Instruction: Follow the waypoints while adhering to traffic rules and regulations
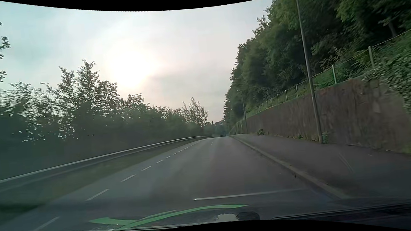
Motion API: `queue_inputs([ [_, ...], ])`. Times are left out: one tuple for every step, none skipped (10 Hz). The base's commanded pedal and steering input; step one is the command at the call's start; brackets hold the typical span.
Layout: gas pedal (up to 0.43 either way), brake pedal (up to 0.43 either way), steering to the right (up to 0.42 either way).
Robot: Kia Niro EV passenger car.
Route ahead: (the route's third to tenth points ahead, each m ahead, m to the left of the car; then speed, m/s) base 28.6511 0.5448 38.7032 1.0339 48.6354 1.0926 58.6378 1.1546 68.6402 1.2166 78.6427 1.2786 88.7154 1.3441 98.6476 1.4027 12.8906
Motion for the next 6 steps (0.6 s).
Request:
queue_inputs([
  [0.169, 0.0, -0.003],
  [0.169, 0.0, -0.003],
  [0.157, 0.0, -0.003],
  [0.15, 0.0, -0.003],
  [0.15, 0.0, -0.002],
  [0.15, 0.0, -0.002],
])
